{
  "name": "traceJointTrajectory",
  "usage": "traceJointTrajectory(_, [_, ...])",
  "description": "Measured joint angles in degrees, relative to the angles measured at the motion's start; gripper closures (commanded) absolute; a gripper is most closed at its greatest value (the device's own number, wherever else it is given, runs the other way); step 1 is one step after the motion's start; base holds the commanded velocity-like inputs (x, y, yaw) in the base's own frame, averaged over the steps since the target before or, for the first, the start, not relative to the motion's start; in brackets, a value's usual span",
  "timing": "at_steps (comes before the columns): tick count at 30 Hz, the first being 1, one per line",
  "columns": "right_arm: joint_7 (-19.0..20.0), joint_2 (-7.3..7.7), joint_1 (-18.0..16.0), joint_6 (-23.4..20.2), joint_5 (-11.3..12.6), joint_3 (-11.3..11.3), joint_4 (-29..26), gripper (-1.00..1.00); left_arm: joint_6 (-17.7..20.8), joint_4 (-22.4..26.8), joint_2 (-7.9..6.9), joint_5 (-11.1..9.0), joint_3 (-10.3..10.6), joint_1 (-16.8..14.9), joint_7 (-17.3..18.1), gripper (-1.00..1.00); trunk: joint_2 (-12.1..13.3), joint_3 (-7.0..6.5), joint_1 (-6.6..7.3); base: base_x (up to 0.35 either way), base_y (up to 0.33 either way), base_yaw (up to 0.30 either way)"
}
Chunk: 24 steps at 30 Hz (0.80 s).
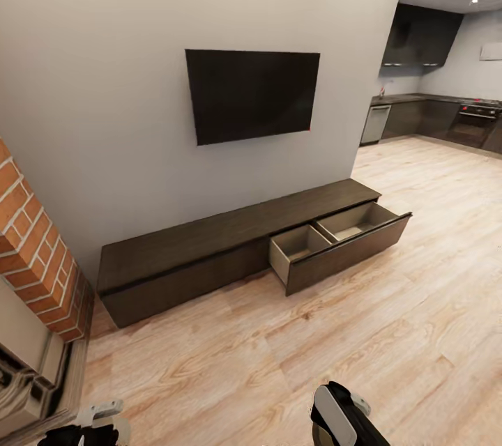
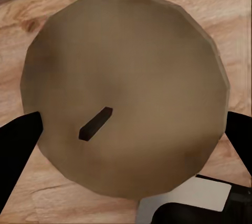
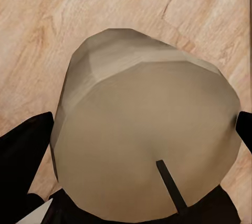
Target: Place each of the two pumpkins and all three candles from the living room inside a cabinet in the living room (use any cabinet), then make sure every cabinet is closed, and position the cauldron so it is next to a table in the living room.
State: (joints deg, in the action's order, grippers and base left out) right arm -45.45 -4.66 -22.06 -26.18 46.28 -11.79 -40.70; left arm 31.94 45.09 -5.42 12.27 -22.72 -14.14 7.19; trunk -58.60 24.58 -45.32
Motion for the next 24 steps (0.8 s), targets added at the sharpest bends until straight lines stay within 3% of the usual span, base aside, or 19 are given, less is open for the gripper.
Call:
traceJointTrajectory(2, [0.0, 0.02, 0.0, 0.1, -0.1, 0.0, 0.0, 1.0, -1.2, -0.4, 0.96, 0.5, 0.0, -0.1, -1.9, 1.0, 0.0, 0.08, 0.0, 0.0, 0.0, -0.265])
traceJointTrajectory(7, [0.0, 0.1, 0.5, 2.7, -0.1, 0.0, 0.1, 1.0, -6.3, -4.1, 1.57, 0.5, 0.0, -0.1, -3.5, 1.0, 0.0, 0.29, 0.0, 0.0, 0.0, -0.263])
traceJointTrajectory(12, [0.0, 1.01, 1.0, 3.9, 0.0, 0.0, 0.1, 1.0, -7.0, -5.3, 1.58, 0.7, 0.1, -0.1, -3.5, 1.0, 0.0, 0.49, 0.0, 0.0, 0.0, -0.258])
traceJointTrajectory(24, [0.2, 1.15, 1.1, 4.3, 0.2, 0.2, 1.4, 1.0, -9.0, -5.5, 1.64, 0.8, 0.2, -0.1, -3.5, 1.0, 0.0, 0.85, 0.0, 0.0, 0.0, -0.252])
